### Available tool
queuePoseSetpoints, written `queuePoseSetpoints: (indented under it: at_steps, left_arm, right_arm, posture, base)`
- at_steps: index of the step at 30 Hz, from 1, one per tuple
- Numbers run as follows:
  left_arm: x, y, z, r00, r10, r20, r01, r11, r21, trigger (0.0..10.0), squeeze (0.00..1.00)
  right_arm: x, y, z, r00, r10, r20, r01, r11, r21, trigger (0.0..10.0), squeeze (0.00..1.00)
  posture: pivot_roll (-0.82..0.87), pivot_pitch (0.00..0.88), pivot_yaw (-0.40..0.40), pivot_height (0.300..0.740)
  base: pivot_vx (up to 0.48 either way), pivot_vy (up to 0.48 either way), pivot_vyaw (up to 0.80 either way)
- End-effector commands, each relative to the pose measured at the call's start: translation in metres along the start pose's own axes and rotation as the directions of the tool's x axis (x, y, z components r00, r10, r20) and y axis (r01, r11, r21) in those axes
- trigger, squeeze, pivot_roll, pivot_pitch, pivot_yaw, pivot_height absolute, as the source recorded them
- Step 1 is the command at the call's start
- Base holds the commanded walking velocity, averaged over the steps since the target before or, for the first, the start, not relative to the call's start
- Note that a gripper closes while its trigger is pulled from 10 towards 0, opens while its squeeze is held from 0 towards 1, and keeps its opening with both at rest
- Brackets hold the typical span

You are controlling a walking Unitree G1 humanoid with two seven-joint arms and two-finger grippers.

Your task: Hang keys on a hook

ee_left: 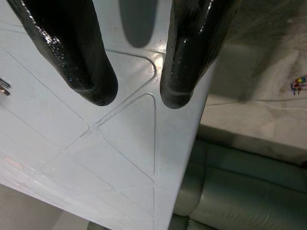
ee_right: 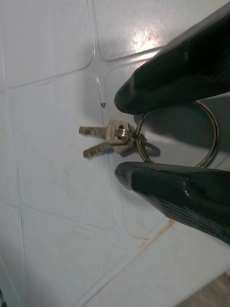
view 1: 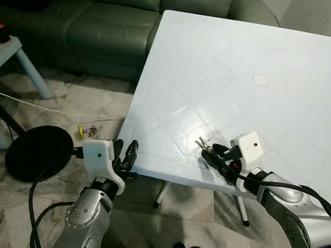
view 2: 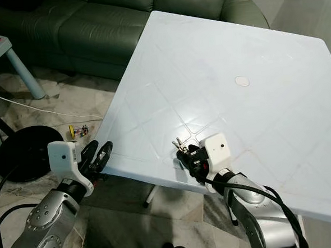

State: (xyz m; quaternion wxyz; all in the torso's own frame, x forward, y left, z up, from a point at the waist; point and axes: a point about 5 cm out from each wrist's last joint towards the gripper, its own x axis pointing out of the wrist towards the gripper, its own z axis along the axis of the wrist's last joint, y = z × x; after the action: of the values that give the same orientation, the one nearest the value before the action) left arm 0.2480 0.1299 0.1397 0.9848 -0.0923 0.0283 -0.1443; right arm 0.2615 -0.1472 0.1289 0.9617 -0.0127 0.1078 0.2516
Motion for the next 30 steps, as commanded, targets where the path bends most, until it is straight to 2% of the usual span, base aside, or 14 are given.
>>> queuePoseSetpoints:
  at_steps: [1, 2, 3, 4, 5, 7, 8, 11, 15, 17, 21, 23, 24, 30]
  left_arm:
    - [-0.0016, -0.0014, 0.0021, 1.000, -0.001, 0.005, 0.001, 1.000, -0.007, 10.0, 0.00]
    - [-0.0016, -0.0013, 0.0022, 1.000, 0.000, 0.006, 0.000, 1.000, -0.008, 10.0, 0.00]
    - [-0.0016, -0.0010, 0.0024, 1.000, 0.000, 0.006, 0.000, 1.000, -0.009, 10.0, 0.00]
    - [-0.0016, -0.0007, 0.0028, 1.000, 0.001, 0.007, -0.001, 1.000, -0.011, 10.0, 0.00]
    - [-0.0016, -0.0005, 0.0028, 1.000, 0.002, 0.007, -0.002, 1.000, -0.011, 10.0, 0.00]
    - [-0.0011, -0.0010, 0.0028, 1.000, 0.001, 0.007, -0.001, 1.000, -0.012, 10.0, 0.00]
    - [-0.0009, -0.0011, 0.0028, 1.000, 0.002, 0.007, -0.002, 1.000, -0.012, 10.0, 0.00]
    - [-0.0007, -0.0009, 0.0029, 1.000, 0.002, 0.007, -0.002, 1.000, -0.013, 10.0, 0.00]
    - [-0.0005, -0.0006, 0.0028, 1.000, 0.002, 0.006, -0.002, 1.000, -0.015, 10.0, 0.00]
    - [-0.0002, -0.0004, 0.0033, 1.000, 0.002, 0.008, -0.002, 1.000, -0.016, 10.0, 0.00]
    - [0.0000, -0.0001, 0.0035, 1.000, 0.004, 0.008, -0.003, 1.000, -0.019, 10.0, 0.00]
    - [0.0003, 0.0000, 0.0037, 1.000, 0.004, 0.008, -0.004, 1.000, -0.020, 10.0, 0.00]
    - [0.0004, 0.0000, 0.0037, 1.000, 0.005, 0.008, -0.005, 1.000, -0.021, 10.0, 0.00]
    - [0.0013, 0.0015, 0.0049, 1.000, 0.014, 0.014, -0.014, 1.000, -0.022, 10.0, 0.00]
  right_arm:
    - [-0.0020, 0.0003, -0.0001, 1.000, -0.013, -0.003, 0.013, 1.000, -0.016, 6.1, 0.00]
    - [-0.0025, 0.0009, 0.0004, 1.000, -0.012, 0.003, 0.012, 1.000, -0.015, 1.4, 0.00]
    - [-0.0027, 0.0013, 0.0008, 1.000, -0.012, 0.006, 0.012, 1.000, -0.019, 1.0, 0.00]
    - [-0.0030, 0.0017, 0.0009, 1.000, -0.014, 0.006, 0.014, 1.000, -0.020, 2.7, 0.00]
    - [-0.0030, 0.0018, 0.0006, 1.000, -0.013, 0.003, 0.013, 1.000, -0.018, 0.2, 0.00]
    - [-0.0031, 0.0013, 0.0011, 1.000, -0.016, 0.008, 0.016, 1.000, -0.019, 0.9, 0.00]
    - [-0.0032, 0.0012, 0.0014, 1.000, -0.016, 0.012, 0.016, 1.000, -0.019, 0.0, 0.00]
    - [-0.0030, 0.0014, 0.0017, 1.000, -0.015, 0.012, 0.015, 1.000, -0.020, 0.0, 0.00]
    - [-0.0030, 0.0023, 0.0020, 1.000, -0.011, 0.016, 0.012, 1.000, -0.024, 1.1, 0.00]
    - [-0.0026, 0.0036, 0.0021, 1.000, -0.014, 0.015, 0.015, 0.999, -0.031, 0.2, 0.00]
    - [-0.0022, 0.0041, 0.0022, 1.000, -0.015, 0.016, 0.016, 0.999, -0.031, 0.0, 0.00]
    - [-0.0020, 0.0043, 0.0025, 1.000, -0.017, 0.016, 0.018, 0.999, -0.032, 0.7, 0.00]
    - [-0.0021, 0.0044, 0.0027, 1.000, -0.021, 0.018, 0.022, 0.999, -0.036, 0.0, 0.00]
    - [-0.0011, 0.0053, 0.0061, 0.998, -0.038, 0.041, 0.039, 0.999, -0.033, 0.0, 0.00]
  posture:
    - [0.16, 0.219, -0.121, 0.740]
    - [0.16, 0.219, -0.121, 0.740]
    - [0.16, 0.219, -0.121, 0.740]
    - [0.16, 0.219, -0.121, 0.740]
    - [0.16, 0.219, -0.121, 0.740]
    - [0.17, 0.217, -0.120, 0.740]
    - [0.17, 0.217, -0.121, 0.740]
    - [0.16, 0.217, -0.120, 0.740]
    - [0.16, 0.218, -0.121, 0.740]
    - [0.16, 0.218, -0.120, 0.740]
    - [0.17, 0.219, -0.120, 0.740]
    - [0.17, 0.219, -0.120, 0.740]
    - [0.17, 0.218, -0.120, 0.740]
    - [0.17, 0.218, -0.121, 0.740]
  base:
    - [0.000, 0.000, 0.00]
    - [0.000, 0.000, 0.00]
    - [0.000, 0.000, 0.00]
    - [0.000, 0.000, 0.00]
    - [0.000, 0.000, 0.00]
    - [0.000, 0.000, 0.00]
    - [0.000, 0.000, 0.00]
    - [0.000, 0.000, 0.00]
    - [0.000, 0.000, 0.00]
    - [0.000, 0.000, 0.00]
    - [0.000, 0.000, 0.00]
    - [0.000, 0.000, 0.00]
    - [0.000, 0.000, 0.00]
    - [0.000, 0.000, 0.00]
